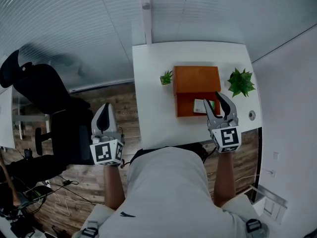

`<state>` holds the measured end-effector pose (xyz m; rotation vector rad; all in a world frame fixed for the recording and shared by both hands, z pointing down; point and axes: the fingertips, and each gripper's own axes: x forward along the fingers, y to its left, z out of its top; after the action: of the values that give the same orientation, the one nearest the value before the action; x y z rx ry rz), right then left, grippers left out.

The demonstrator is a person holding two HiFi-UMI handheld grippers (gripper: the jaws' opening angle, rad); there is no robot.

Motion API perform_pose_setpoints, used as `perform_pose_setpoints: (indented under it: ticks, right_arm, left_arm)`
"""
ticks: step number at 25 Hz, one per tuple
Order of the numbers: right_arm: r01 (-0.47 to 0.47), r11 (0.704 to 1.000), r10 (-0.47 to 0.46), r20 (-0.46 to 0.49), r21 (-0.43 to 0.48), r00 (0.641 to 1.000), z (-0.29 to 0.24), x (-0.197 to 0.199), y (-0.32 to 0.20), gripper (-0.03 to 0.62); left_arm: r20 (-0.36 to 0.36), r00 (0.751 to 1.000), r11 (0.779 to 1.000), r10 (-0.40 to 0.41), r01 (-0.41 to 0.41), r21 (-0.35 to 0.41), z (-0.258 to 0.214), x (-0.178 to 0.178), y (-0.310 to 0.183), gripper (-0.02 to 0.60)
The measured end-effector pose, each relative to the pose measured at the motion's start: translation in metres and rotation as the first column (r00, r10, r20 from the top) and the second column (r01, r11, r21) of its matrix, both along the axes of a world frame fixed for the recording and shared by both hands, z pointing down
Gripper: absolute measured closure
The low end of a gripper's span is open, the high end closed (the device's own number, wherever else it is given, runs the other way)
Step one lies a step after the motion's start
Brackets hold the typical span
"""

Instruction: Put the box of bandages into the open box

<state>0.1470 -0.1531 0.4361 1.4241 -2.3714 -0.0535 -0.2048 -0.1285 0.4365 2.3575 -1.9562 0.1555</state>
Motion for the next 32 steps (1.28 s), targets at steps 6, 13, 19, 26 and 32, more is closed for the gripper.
perform_pose_setpoints:
  ticks: [6,13,19,26,32]
  right_arm:
    - [-0.051,0.988,0.013,0.257,0.144,0.966,-0.034,0.003,0.015,0.483]
    - [-0.076,0.988,0.042,0.241,0.134,0.970,-0.024,0.000,0.025,0.592]
    - [-0.093,0.988,0.058,0.259,0.125,0.964,-0.023,0.004,0.024,0.593]
    - [-0.084,0.991,0.055,0.245,0.108,0.968,-0.021,-0.001,0.024,0.594]
    - [-0.075,0.991,0.049,0.231,0.107,0.972,-0.021,-0.004,0.023,0.594]
  left_arm:
    - [0.000,1.000,1.000,0.010,-0.010,0.001,0.000,0.003,-0.001,0.575]
    - [0.006,1.000,1.000,0.024,-0.024,0.003,-0.001,0.005,-0.003,0.575]
    - [0.009,0.999,1.000,0.031,-0.031,0.002,-0.003,0.004,-0.003,0.575]
    - [0.008,0.999,0.999,0.040,-0.040,0.007,-0.003,0.002,-0.005,0.575]
    - [0.006,0.999,0.999,0.044,-0.044,0.009,-0.004,0.002,-0.007,0.575]
